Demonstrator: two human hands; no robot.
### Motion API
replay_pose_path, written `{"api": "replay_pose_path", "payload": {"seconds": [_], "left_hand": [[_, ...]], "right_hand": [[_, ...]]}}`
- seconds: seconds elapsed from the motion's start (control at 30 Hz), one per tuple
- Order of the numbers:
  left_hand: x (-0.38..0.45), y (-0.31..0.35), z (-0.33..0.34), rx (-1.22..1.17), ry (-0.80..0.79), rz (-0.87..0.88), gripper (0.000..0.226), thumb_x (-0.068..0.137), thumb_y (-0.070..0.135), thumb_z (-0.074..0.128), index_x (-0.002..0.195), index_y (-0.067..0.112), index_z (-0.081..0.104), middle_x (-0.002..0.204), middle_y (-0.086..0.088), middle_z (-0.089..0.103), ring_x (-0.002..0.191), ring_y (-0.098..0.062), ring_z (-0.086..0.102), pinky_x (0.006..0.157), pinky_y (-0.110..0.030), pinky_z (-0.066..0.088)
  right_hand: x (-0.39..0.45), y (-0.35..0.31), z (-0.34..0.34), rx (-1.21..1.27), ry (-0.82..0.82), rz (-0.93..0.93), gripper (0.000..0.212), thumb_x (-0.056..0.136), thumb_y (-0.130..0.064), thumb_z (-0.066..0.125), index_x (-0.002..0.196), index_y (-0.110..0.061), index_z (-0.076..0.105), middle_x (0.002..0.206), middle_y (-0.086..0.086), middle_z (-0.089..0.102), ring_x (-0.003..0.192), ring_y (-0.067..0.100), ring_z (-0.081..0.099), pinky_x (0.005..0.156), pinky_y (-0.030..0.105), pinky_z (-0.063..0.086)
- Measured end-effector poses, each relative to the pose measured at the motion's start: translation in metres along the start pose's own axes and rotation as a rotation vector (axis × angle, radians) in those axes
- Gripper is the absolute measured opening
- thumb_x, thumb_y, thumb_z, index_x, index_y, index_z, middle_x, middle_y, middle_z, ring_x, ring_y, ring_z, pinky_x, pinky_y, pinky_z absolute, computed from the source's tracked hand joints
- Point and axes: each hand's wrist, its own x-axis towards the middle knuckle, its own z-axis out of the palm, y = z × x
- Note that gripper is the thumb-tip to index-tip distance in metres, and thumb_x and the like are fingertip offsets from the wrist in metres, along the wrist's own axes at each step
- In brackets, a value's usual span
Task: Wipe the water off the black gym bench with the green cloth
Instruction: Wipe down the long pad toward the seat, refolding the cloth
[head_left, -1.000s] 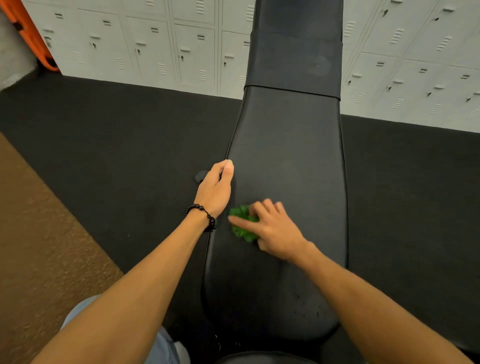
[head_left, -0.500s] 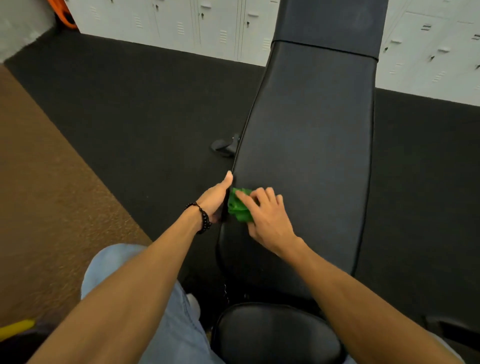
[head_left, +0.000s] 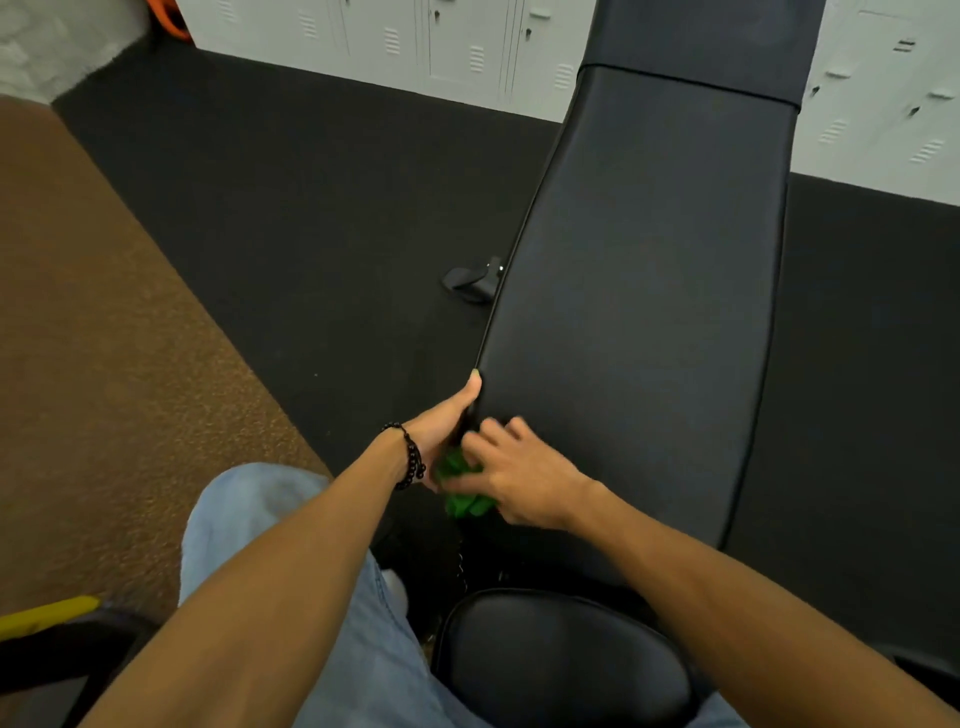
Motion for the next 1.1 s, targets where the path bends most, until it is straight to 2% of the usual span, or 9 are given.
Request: {"api": "replay_pose_path", "payload": {"seconds": [0.07,0.2,0.27,0.33,0.43,0.6,0.77,0.9,1.1], "left_hand": [[0.001,-0.006,-0.001,-0.031,0.042,-0.025,0.109,0.056,0.1,0.039,0.137,0.028,0.049,0.137,-0.005,0.052,0.122,-0.032,0.053,0.095,-0.056,0.045],[-0.005,-0.006,-0.003,0.077,0.119,-0.039,0.125,0.046,0.104,0.039,0.145,0.028,0.042,0.145,-0.009,0.05,0.127,-0.035,0.051,0.1,-0.061,0.043],[-0.005,0.0,-0.008,0.167,0.213,0.008,0.111,0.063,0.098,0.033,0.146,0.025,0.043,0.146,-0.007,0.05,0.131,-0.032,0.048,0.1,-0.057,0.042],[-0.007,0.008,-0.012,0.103,0.296,0.092,0.09,0.079,0.087,0.032,0.14,0.024,0.051,0.139,-0.003,0.054,0.128,-0.029,0.05,0.096,-0.054,0.042],[-0.009,0.021,-0.013,-0.133,0.458,0.315,0.049,0.097,0.061,0.04,0.101,0.019,0.067,0.106,-0.003,0.066,0.099,-0.023,0.062,0.087,-0.044,0.05],[-0.002,0.038,-0.012,-0.3,0.614,0.54,0.032,0.098,0.039,0.054,0.076,0.018,0.062,0.084,0.0,0.071,0.086,-0.018,0.068,0.074,-0.035,0.05],[0.012,0.062,-0.02,-0.392,0.608,0.62,0.032,0.099,0.042,0.053,0.088,0.014,0.066,0.095,-0.004,0.073,0.091,-0.018,0.069,0.086,-0.038,0.054],[0.012,0.09,-0.017,-0.367,0.487,0.618,0.035,0.1,0.049,0.046,0.104,0.02,0.066,0.104,0.004,0.071,0.098,-0.012,0.066,0.09,-0.044,0.052],[0.006,0.105,-0.02,-0.248,0.392,0.611,0.039,0.1,0.05,0.043,0.108,0.018,0.065,0.099,0.0,0.073,0.088,-0.014,0.071,0.074,-0.034,0.051]], "right_hand": [[0.007,-0.004,-0.003,0.07,0.059,0.227,0.058,0.067,-0.021,0.075,0.121,-0.037,0.065,0.107,0.005,0.048,0.096,0.028,0.036,0.071,0.043,0.039],[0.001,-0.032,0.003,-0.042,-0.195,-0.14,0.044,0.082,-0.032,0.067,0.124,-0.043,0.063,0.127,0.005,0.043,0.114,0.031,0.035,0.083,0.046,0.037],[0.004,-0.023,-0.008,-0.087,-0.196,-0.125,0.044,0.084,-0.031,0.064,0.125,-0.046,0.062,0.128,0.003,0.043,0.116,0.03,0.035,0.085,0.046,0.036],[0.018,0.001,-0.021,-0.058,-0.081,0.095,0.048,0.079,-0.027,0.067,0.124,-0.044,0.063,0.13,0.003,0.043,0.118,0.03,0.034,0.087,0.047,0.035],[0.035,0.027,-0.04,-0.044,0.053,0.375,0.042,0.077,-0.029,0.065,0.119,-0.032,0.067,0.133,0.004,0.044,0.123,0.03,0.032,0.094,0.049,0.032],[0.03,0.031,-0.031,-0.038,-0.04,-0.108,0.037,0.083,-0.044,0.051,0.109,-0.026,0.071,0.123,0.003,0.056,0.121,0.03,0.045,0.097,0.049,0.037],[0.051,0.103,-0.041,-0.098,0.026,-0.075,0.038,0.087,-0.046,0.044,0.112,-0.035,0.069,0.144,0.001,0.05,0.142,0.03,0.035,0.116,0.05,0.029],[0.068,0.164,-0.069,-0.104,0.104,-0.002,0.04,0.082,-0.045,0.048,0.107,-0.027,0.073,0.134,0.005,0.062,0.132,0.033,0.051,0.108,0.046,0.043],[0.082,0.24,-0.113,-0.073,0.39,0.412,0.028,0.082,-0.02,0.068,0.105,-0.005,0.074,0.131,0.018,0.062,0.13,0.043,0.05,0.11,0.051,0.038]]}}
